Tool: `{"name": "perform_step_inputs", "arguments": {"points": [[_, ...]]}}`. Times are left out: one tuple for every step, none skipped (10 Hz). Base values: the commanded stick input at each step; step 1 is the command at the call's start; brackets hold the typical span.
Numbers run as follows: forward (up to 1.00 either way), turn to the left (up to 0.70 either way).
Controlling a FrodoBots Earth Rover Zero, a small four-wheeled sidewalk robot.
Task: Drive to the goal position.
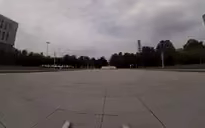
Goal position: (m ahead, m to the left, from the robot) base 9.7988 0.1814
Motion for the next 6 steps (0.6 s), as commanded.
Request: {"name": "perform_step_inputs", "arguments": {"points": [[0.70,-0.05],[0.70,0.00],[0.70,0.00],[0.70,0.00],[0.70,0.00],[0.70,0.00]]}}
